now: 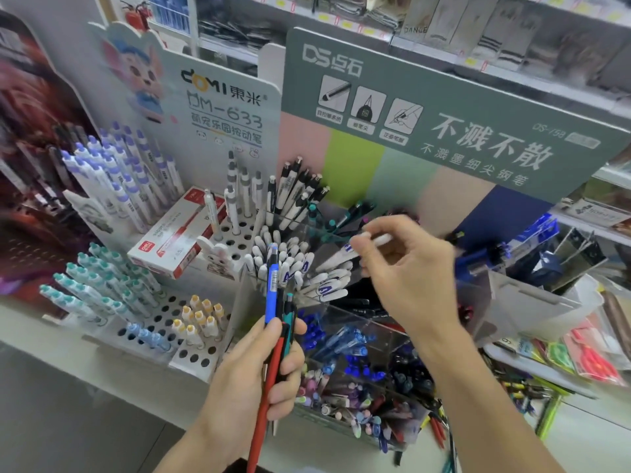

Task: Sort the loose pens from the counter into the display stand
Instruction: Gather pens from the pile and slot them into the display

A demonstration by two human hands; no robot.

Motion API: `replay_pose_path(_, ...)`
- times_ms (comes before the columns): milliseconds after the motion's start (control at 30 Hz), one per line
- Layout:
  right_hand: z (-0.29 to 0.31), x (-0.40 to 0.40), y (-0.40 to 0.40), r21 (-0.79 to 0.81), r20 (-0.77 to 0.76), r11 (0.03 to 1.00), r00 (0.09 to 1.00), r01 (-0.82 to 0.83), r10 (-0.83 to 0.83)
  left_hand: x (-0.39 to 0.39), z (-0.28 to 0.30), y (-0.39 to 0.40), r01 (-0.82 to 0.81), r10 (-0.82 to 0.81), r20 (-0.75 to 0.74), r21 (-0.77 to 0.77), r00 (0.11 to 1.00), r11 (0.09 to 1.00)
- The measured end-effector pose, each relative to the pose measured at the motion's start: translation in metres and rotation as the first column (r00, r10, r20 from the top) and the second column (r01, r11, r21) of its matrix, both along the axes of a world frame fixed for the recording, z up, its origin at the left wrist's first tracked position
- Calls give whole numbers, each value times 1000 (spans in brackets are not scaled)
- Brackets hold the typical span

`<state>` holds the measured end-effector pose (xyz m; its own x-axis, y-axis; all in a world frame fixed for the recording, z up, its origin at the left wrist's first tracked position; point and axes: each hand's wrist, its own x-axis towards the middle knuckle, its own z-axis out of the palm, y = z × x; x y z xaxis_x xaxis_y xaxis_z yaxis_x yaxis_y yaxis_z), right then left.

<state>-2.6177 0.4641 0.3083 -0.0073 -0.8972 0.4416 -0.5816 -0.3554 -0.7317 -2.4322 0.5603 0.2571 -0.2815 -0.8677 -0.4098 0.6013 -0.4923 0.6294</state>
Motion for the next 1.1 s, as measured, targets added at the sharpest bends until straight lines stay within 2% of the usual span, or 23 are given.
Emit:
replay_pose_path(67, -14, 11, -6, -11, -168, 999, 985, -40, 38, -1, 0, 0, -8, 7, 40, 20, 999, 1000)
replay_pose_path(133, -26, 16, -5, -66, -259, 997, 966, -45, 27, -2, -1, 0, -14, 13, 50, 31, 999, 999)
replay_pose_path(233, -37, 12, 9, -83, -270, 996, 962, 11, -33, -1, -1, 0, -15, 13, 47, 46, 999, 999)
replay_pose_path(367, -50, 7, 19, -50, -326, 998, 945, -48, 29, -4, 0, -1, -8, 7, 19, 59, 1000, 998)
replay_pose_path(600, -56, 20, 7, -193, -342, 973, 938, -123, 51, -13, 5, -2, 56, -55, -66, 14, 996, 998)
replay_pose_path(767, -54, 14, 21, -197, -227, 967, 967, -163, 117, -12, 4, 0, 52, -51, -89, 5, 995, 999)
replay_pose_path(800, -52, 13, 25, -217, -183, 962, 975, -167, 128, -12, 4, 0, 59, -59, -81, 0, 995, 998)
replay_pose_path(867, -41, 9, 32, -200, 0, 971, 991, -129, 132, -12, 4, 1, 113, -113, -28, -17, 993, 994)
replay_pose_path(933, -23, 6, 38, 26, 217, 982, 960, -185, 175, -13, 3, 2, 178, -177, 40, -28, 983, 984)
replay_pose_path(1000, -12, 2, 41, 264, 229, 916, 942, -303, 246, -16, 2, 4, 253, -247, 96, -54, 964, 966)
replay_pose_path(1067, -7, -5, 44, 318, 189, 900, 950, -299, 249, -21, 4, 5, 325, -312, 131, -98, 941, 941)
replay_pose_path(1100, -4, -9, 45, 312, 230, 906, 948, -285, 219, -24, 4, 6, 349, -333, 141, -113, 932, 930)
